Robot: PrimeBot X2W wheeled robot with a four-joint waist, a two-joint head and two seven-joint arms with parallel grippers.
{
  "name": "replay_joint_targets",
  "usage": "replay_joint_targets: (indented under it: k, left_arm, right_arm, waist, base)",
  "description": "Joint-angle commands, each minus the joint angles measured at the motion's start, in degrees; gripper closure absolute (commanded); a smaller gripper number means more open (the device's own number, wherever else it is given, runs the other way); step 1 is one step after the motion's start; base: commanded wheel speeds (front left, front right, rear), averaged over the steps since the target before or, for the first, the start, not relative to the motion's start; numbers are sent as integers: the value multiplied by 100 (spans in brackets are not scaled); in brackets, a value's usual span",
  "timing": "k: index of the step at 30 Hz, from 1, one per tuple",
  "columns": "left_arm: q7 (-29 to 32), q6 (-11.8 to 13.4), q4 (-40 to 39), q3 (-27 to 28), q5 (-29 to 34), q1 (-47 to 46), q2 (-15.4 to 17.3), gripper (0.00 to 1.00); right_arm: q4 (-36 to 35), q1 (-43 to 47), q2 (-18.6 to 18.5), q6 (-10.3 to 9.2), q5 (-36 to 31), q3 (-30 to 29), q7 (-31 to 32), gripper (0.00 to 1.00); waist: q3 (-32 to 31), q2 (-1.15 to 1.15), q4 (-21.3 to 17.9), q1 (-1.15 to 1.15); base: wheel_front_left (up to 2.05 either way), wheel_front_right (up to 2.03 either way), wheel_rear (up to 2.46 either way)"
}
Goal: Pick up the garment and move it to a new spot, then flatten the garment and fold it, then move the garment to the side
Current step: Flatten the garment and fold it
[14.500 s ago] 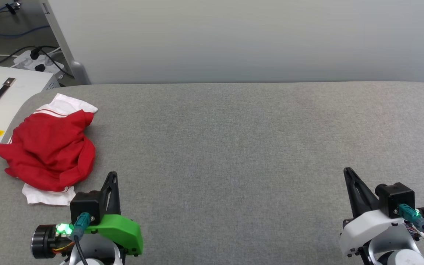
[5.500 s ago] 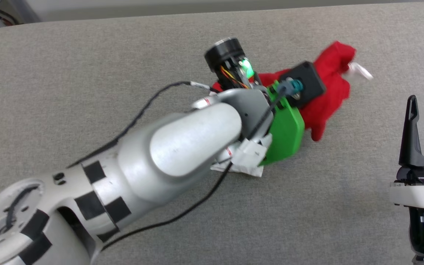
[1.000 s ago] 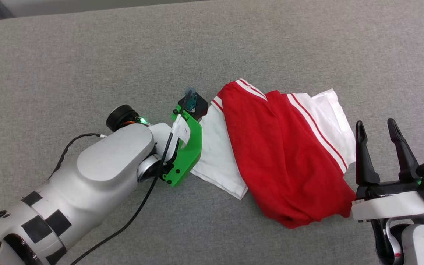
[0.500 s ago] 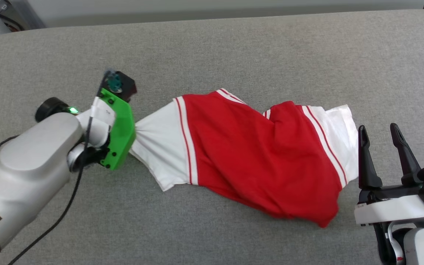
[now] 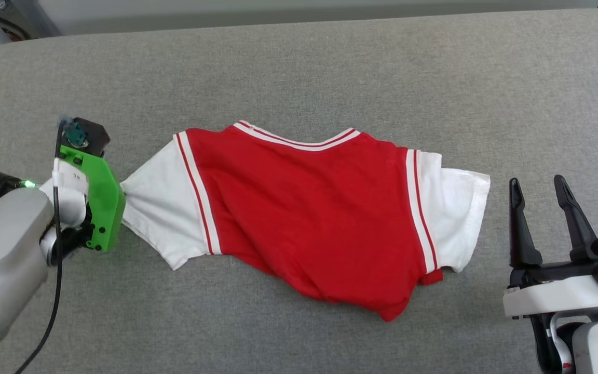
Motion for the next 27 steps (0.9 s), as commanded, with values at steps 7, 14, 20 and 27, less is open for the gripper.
replay_joint_targets:
  k: [7, 14, 20, 27]
  left_arm:
    - [-1997, 519, -96, 303, 427, 438, -130, 0]
    - [-3609, 1406, -683, 783, 636, 841, -161, 0]
    - [-3827, 2335, -1733, 1685, 1182, 1437, -245, 0]
    - [-3830, 3017, -2914, 3045, 2452, 2753, -588, 0]
  right_arm:
    - [-85, -13, -205, -5, -90, -225, -52, 0]
    - [-245, -456, -668, -5, -81, -474, -52, 0]
    - [220, -918, -1564, -5, 203, -172, -52, 0]
    - [858, -1569, -2949, -5, 1483, 1096, 1369, 0]
  waist:
    - [-394, 0, 126, 0]
    - [-562, 0, 333, 0]
    - [-584, 0, 544, 0]
    - [-511, 0, 687, 0]
  base:
    - [0, 0, 0]
    - [0, 0, 0]
    - [0, 0, 0]
    - [0, 0, 0]
